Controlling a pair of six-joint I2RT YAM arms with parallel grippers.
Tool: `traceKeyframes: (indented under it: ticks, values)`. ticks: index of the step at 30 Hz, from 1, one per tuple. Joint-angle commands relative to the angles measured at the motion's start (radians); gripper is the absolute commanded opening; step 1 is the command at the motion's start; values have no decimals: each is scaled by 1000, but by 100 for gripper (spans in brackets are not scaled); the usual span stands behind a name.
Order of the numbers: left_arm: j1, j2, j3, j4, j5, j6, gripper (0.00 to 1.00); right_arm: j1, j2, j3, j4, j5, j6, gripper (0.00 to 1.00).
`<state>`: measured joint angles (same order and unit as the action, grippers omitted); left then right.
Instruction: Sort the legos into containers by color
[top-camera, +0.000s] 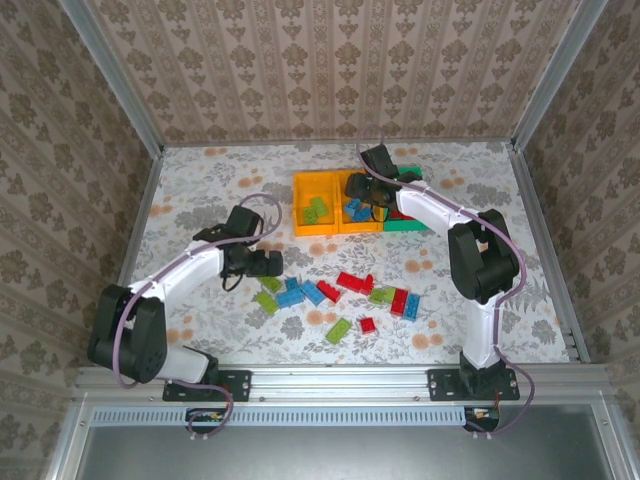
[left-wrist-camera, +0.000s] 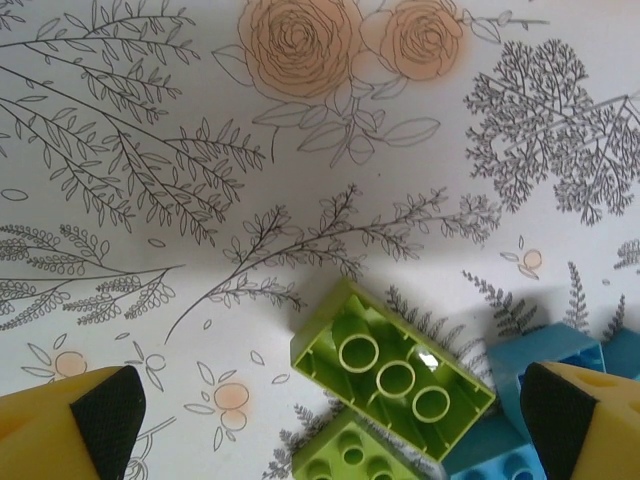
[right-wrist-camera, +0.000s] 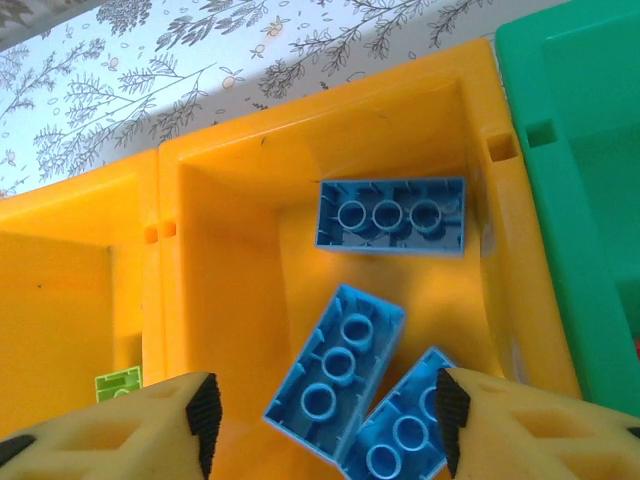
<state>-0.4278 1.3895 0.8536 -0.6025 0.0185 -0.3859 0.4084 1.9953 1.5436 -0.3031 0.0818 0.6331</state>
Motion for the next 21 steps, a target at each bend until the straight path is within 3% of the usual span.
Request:
traceKeyframes:
  ticks: [1, 4, 9, 21]
  values:
    - [-12, -40, -24, -19, 22, 68, 100, -3, -6, 5, -26, 5, -2, 69]
    - [-54, -61, -39, 1, 32, 113, 100, -2, -15, -4, -25, 7, -2, 74]
    - [-137, -40, -24, -27, -47, 166, 100, -2, -28, -16, -24, 9, 9, 81]
    - [-178, 66, 28, -104, -156, 207, 98, -5, -76, -45, -26, 19, 5, 87]
